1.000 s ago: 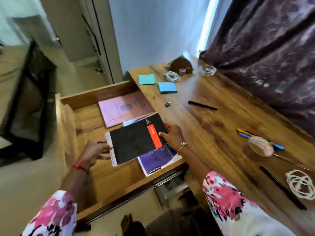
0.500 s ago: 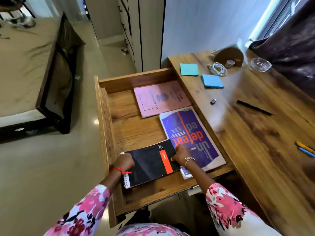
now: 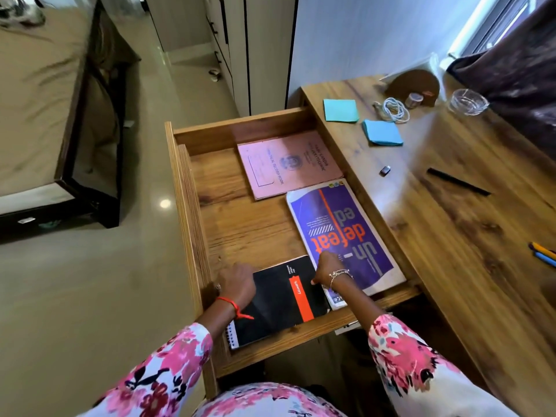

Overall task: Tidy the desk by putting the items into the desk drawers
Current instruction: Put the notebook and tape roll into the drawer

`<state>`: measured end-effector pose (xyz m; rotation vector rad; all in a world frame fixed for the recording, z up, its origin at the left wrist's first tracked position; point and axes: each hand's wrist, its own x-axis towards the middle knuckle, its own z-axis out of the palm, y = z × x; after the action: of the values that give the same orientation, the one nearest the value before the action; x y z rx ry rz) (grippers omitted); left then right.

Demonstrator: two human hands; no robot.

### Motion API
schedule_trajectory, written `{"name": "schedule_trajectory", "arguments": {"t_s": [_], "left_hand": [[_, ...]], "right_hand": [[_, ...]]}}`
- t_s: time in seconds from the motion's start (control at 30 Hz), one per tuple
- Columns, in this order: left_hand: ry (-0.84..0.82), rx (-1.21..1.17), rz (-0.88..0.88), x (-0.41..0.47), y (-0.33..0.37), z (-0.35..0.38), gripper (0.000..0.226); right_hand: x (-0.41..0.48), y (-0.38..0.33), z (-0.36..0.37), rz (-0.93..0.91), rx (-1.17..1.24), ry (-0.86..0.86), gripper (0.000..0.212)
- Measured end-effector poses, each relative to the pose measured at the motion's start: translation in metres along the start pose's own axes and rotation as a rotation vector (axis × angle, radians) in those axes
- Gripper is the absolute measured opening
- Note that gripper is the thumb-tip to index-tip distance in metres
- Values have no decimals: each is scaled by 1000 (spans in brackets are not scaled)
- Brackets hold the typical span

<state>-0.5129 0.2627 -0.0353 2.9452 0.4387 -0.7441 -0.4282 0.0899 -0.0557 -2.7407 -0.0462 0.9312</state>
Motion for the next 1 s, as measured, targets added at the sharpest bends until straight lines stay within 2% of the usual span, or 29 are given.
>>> {"name": "schedule_trajectory", "arguments": {"t_s": [0.13, 0.3, 0.43, 0.53, 0.63, 0.7, 0.83, 1.0], "left_hand": [[-21, 25, 38, 8, 0, 5, 37], [-108, -9, 63, 12, -5, 18, 65], [-127, -28, 87, 19, -7, 21, 65], [-106, -86, 106, 30, -4, 12, 62], [-2, -136, 183, 42, 9, -7, 54], [130, -167, 266, 48, 25, -25, 46], [372, -344, 489, 54, 69, -64, 35], [465, -476, 801, 49, 150, -100, 42]], "right_hand": [[0, -1, 0, -22, -56, 25, 56], [-2, 2, 10, -44, -88, 77, 41], [-2, 3, 12, -48, -55, 50, 46], [1, 3, 0, -57, 18, 105, 47], [2, 4, -24, -69, 163, 180, 31], [-3, 10, -44, -53, 234, 264, 21], [-26, 32, -88, -31, 353, 511, 17], [-49, 82, -138, 56, 482, 847, 17]]}}
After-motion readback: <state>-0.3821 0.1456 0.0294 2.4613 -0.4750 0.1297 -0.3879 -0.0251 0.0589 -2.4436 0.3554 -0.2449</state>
